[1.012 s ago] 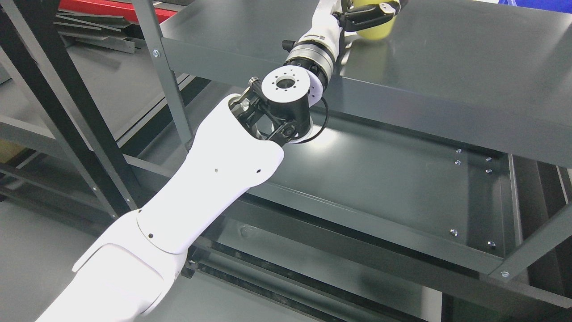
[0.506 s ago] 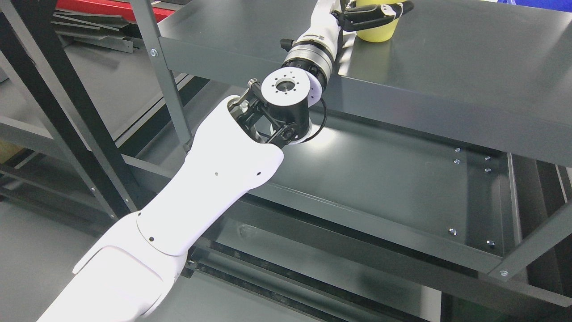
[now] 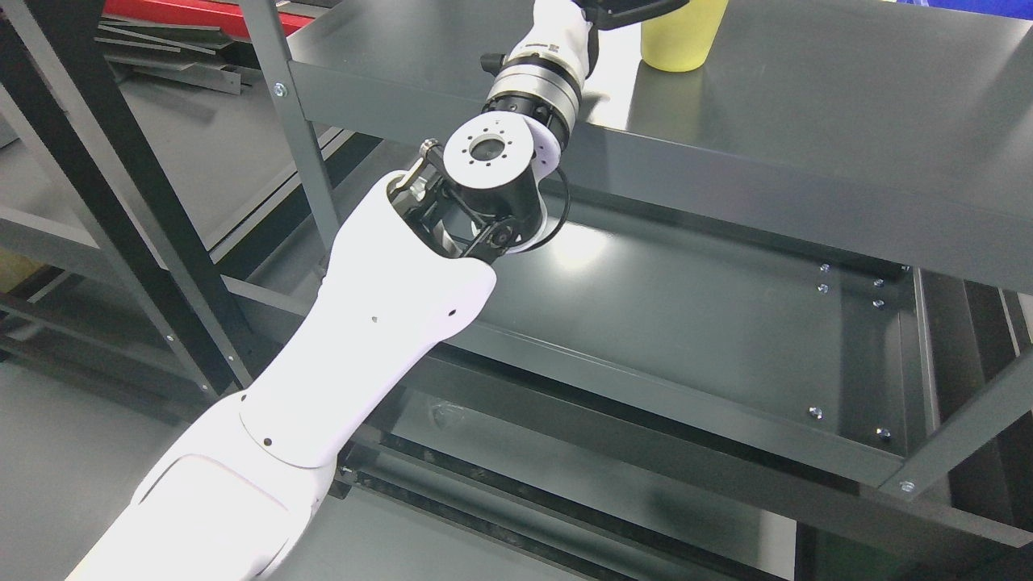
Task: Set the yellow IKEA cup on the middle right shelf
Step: 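Lower the cup onto the shelf and open the left hand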
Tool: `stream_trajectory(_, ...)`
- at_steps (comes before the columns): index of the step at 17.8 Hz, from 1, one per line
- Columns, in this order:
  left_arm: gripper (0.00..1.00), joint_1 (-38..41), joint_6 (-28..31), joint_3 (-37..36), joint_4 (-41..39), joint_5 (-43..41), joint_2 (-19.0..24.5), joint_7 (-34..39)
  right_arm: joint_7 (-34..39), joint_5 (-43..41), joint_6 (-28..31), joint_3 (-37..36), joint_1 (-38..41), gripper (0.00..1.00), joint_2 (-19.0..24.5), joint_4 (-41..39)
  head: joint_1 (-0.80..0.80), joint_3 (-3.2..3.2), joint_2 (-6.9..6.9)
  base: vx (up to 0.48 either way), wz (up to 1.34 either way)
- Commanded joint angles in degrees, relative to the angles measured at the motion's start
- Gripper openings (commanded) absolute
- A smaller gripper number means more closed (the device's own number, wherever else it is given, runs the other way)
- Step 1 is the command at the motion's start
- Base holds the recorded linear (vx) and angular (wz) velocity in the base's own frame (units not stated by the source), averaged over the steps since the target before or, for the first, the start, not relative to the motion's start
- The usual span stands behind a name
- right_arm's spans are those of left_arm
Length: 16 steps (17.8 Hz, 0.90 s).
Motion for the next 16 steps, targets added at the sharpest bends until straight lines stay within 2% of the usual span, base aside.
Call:
stream_trajectory(1,0.99,0.44,-2.36,3.92,-2.64,-4.2,1.0,-1.38,0.03,-1.41,-0.01,0.97,0.79,0.99,-1.0,0.0,0.0,0.0,0.0,-0.027,0.02)
stream_trajectory(9,0.99,5.35,-3.76,8.92,-7.38,-6.49,1.0,-1.55,0.03,-1.41,-0.01,0.97,0.79,0.99,-1.0,0.0,0.0,0.0,0.0,-0.053,-0.01)
stream_trajectory(12,0.99,7.81,-9.12,10.25,-9.66,-9.38,1.93,-3.3,0.03,-1.41,-0.01,0.97,0.79,0.99,-1.0,0.0,0.0,0.0,0.0,-0.105,-0.18)
stream_trajectory(16,0.99,15.71,-19.83,9.72,-14.05,-10.71,7.98,-10.06,0.03,-1.41,-0.01,0.97,0.79,0.99,-1.0,0.0,0.0,0.0,0.0,-0.102,-0.17)
